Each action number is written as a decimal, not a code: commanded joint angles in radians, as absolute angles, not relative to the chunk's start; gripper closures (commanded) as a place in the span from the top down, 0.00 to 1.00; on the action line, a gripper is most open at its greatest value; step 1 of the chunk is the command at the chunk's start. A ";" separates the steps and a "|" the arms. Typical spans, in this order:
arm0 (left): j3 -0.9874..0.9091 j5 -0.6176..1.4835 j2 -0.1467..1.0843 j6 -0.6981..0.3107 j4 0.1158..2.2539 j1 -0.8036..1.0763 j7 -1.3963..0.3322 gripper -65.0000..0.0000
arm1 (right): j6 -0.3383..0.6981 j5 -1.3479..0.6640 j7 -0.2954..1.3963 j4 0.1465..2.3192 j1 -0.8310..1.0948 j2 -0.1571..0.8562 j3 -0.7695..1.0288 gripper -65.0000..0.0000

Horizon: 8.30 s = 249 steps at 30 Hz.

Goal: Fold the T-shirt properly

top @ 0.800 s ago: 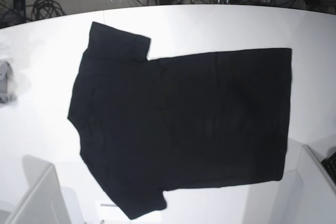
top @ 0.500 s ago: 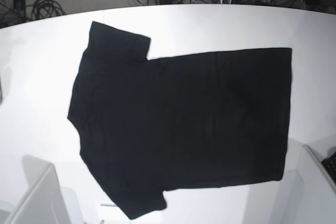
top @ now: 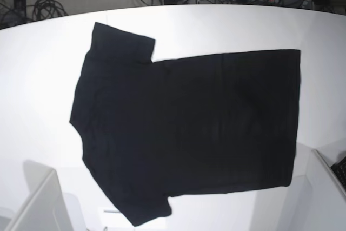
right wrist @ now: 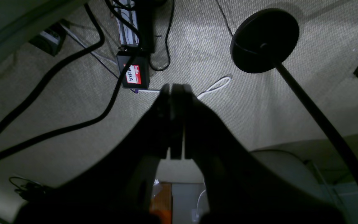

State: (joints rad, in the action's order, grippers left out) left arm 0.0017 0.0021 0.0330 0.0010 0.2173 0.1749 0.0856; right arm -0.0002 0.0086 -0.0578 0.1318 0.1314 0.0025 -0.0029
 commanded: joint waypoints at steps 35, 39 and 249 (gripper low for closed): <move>0.005 -0.005 0.116 0.005 0.576 0.433 0.105 0.00 | -0.004 -0.045 0.070 0.613 0.401 0.008 0.061 0.00; 0.004 0.005 0.154 0.005 0.719 0.533 0.105 0.00 | -0.004 -0.047 0.150 0.823 0.503 0.008 0.117 0.00; -0.441 0.602 0.259 -0.022 1.857 0.565 -0.464 0.00 | -0.007 -0.613 0.753 2.000 0.372 -0.022 0.338 0.00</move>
